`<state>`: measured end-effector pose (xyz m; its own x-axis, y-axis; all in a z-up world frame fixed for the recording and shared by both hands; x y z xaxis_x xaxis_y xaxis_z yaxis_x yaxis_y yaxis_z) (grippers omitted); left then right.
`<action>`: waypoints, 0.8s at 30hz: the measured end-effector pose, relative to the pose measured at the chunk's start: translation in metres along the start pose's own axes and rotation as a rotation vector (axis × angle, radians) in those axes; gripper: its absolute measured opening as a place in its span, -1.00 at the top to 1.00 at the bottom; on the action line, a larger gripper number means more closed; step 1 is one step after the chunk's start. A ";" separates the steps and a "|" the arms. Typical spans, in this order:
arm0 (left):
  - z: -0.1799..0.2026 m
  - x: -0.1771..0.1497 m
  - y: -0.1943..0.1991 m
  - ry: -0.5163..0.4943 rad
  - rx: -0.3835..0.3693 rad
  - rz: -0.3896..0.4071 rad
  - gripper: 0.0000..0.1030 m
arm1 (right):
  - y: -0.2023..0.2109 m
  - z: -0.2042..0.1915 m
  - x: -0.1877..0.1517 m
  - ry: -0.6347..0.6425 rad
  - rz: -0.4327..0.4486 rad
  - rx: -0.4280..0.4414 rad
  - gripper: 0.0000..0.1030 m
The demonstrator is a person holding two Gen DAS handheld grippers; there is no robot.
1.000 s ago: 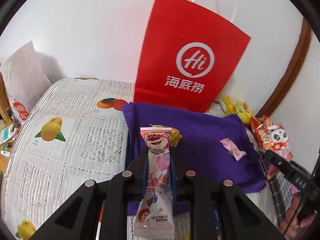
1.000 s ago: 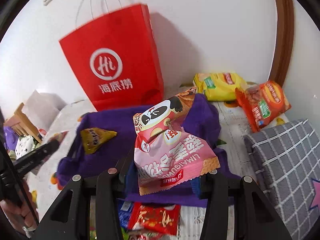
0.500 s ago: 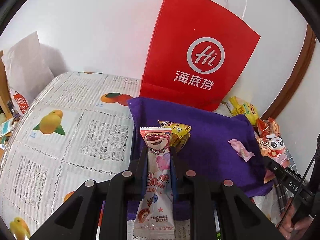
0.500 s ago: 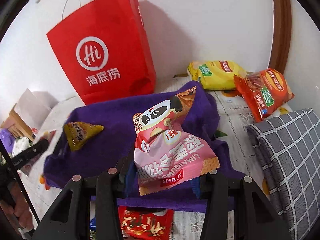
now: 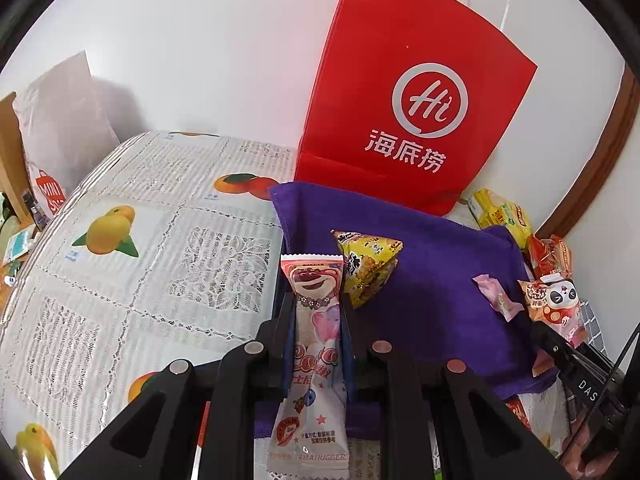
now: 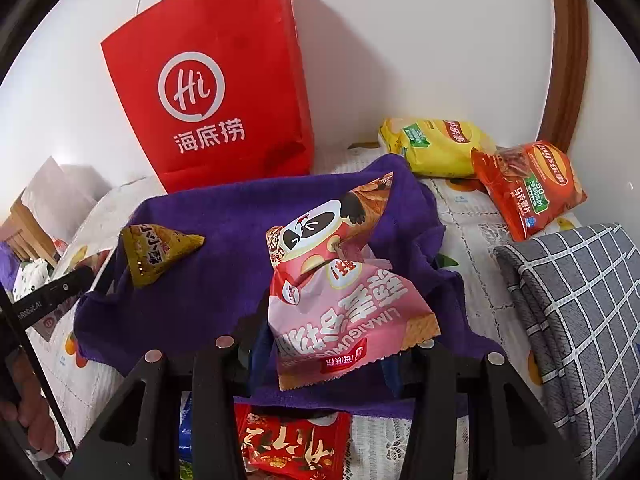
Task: Organize snacks
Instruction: 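Lower the panda bag with the right tool while the left tool lowers the candy bar onto the towel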
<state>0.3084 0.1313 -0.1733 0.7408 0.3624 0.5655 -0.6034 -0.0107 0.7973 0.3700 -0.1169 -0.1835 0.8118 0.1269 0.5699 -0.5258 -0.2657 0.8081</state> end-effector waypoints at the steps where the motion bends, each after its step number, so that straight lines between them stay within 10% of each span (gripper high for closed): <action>1: 0.001 0.000 0.000 -0.002 0.000 0.000 0.65 | 0.000 0.000 0.000 -0.001 -0.002 0.001 0.11; 24: 0.003 -0.006 -0.009 -0.007 -0.005 -0.051 0.64 | -0.024 0.006 -0.006 -0.012 -0.078 -0.048 0.11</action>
<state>0.3109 0.1262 -0.1831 0.7726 0.3561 0.5257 -0.5664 0.0124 0.8240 0.3789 -0.1170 -0.2074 0.8537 0.1343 0.5031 -0.4718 -0.2092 0.8565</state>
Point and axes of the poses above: each gripper's, at about its wrist camera, not at the fingertips, and y roughly against the way its jaws point, z to its right, x to its top, the point moved 4 cm from there along -y, roughly the way its jaws point, and after that the axes turned 7 degrees about -z, right-handed, at the moved point
